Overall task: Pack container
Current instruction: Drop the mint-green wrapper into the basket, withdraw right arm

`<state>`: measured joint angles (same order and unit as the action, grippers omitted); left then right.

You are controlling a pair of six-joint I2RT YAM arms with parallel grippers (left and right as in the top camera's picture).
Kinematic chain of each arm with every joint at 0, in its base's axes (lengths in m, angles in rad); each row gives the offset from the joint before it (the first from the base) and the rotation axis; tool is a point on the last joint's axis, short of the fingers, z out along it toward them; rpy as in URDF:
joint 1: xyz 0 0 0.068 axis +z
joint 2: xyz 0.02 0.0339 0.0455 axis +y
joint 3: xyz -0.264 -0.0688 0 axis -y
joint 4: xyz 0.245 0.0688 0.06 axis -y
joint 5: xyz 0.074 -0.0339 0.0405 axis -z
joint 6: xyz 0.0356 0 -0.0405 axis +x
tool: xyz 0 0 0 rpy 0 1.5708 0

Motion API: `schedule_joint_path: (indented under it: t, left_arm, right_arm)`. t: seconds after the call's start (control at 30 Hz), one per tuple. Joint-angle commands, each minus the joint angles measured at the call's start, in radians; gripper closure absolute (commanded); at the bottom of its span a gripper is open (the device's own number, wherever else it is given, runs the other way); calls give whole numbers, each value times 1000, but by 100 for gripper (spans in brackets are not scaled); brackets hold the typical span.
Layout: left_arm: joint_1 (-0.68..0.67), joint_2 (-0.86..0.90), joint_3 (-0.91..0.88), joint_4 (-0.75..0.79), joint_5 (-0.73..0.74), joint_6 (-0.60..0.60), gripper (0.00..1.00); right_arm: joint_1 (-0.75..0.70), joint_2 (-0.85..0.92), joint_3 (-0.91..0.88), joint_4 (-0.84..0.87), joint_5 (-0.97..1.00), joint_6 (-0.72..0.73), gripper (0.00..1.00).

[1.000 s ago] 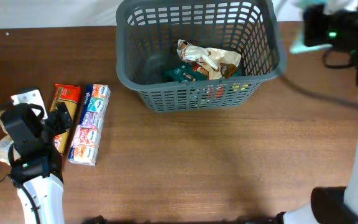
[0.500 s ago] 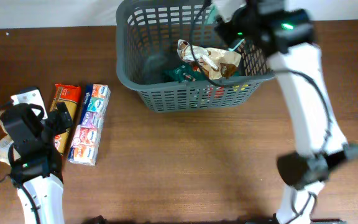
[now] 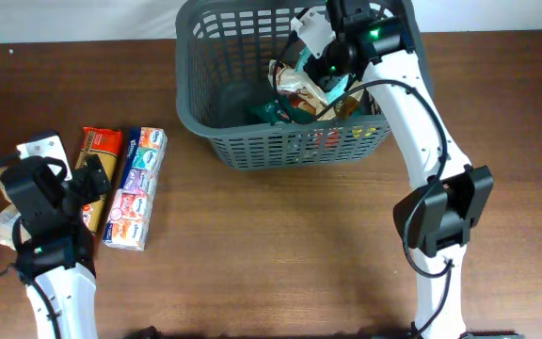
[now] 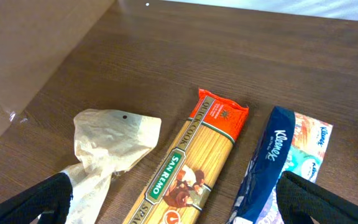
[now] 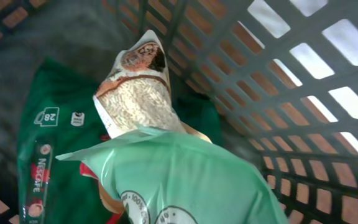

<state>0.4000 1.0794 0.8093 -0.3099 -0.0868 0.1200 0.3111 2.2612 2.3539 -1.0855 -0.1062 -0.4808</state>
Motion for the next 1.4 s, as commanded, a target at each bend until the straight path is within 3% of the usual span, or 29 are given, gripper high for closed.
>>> schedule_joint_path:
  t: [0.0,0.03,0.07,0.2,0.63,0.9,1.03,1.2,1.37]
  left_arm:
    - [2,6,13,2,-8,16,1]
    - [2,6,13,2,-8,16,1]
    - [2,6,13,2,-8,16,1]
    - [2,6,13,2,-8,16,1]
    - [2,6,13,2,-8,16,1]
    - [2,6,13,2,-8,16,1]
    - [2,6,13,2,-8,16,1]
    - [2,6,13,2,-8,16,1]
    - [2,6,13,2,-8,16,1]
  right_arm:
    - [-5,-26,-15,9,-48,27,75]
    - [-5,-26,-18,10,-48,31,57]
    - [-4,-26,-18,11,-48,48,48]
    - [4,-56,-16,10,-38,103,33]
    - [-39,-466,0,-21,159,279,29]
    - [-386,-625,-1,-34,186,428,27]
    - [-571,-649,-2,-37,83,487,27]
    - [-650,-649,-43,-86,49,490,31]
    - [-665,-649,-140,-53,58,489,1]
